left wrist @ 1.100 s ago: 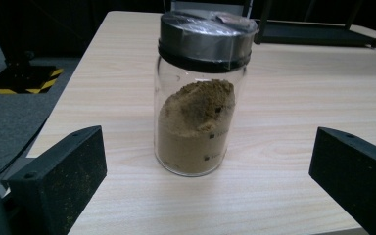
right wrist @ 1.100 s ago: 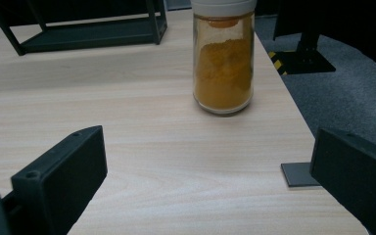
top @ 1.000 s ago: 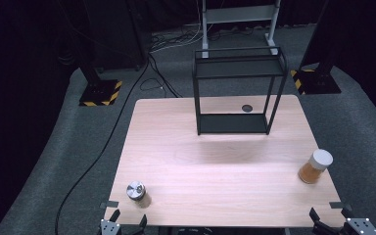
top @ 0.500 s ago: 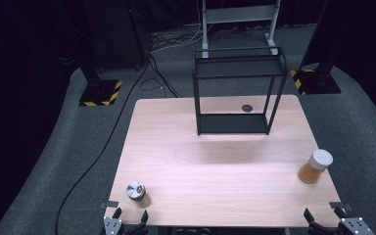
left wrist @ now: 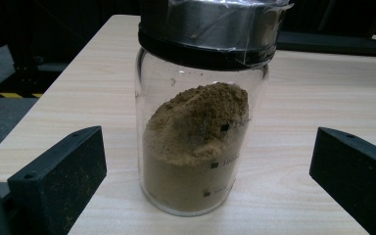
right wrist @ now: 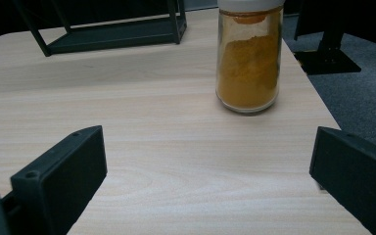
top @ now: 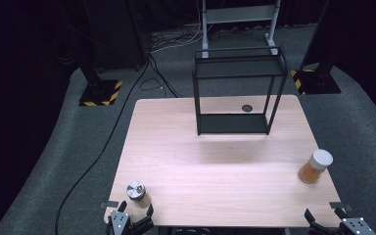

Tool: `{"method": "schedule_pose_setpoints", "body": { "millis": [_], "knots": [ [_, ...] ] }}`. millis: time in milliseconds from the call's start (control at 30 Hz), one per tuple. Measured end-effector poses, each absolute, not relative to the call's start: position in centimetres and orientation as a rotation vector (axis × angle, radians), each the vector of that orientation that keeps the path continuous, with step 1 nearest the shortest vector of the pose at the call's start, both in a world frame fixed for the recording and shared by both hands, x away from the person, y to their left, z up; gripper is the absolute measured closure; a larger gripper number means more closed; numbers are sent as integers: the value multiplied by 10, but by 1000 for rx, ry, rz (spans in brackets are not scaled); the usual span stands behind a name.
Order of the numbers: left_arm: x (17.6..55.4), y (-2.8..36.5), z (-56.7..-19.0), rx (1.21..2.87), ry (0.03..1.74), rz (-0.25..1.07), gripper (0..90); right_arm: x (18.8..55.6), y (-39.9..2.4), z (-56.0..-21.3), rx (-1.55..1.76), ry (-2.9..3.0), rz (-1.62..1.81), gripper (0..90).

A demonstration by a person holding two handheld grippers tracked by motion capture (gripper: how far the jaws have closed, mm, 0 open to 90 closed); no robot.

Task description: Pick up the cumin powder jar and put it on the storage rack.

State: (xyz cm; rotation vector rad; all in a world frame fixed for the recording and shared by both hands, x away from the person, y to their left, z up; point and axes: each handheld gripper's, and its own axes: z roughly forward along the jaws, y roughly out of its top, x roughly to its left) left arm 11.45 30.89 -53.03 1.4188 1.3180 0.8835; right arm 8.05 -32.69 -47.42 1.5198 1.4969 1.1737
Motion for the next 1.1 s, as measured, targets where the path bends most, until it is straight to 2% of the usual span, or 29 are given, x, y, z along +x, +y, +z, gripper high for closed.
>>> {"method": "schedule_pose_setpoints", "body": {
  "millis": [400,733,1100],
  "knots": [
    [134,314,-530,1445,1286,852,0,83,-325,-471,1533,1516,1150,0],
    [136,320,-527,1470,1265,830,0,83,-327,-470,1534,1522,1149,0],
    [147,311,-518,1484,1267,876,1,82,-327,-469,1532,1521,1148,0]
  ]
}}
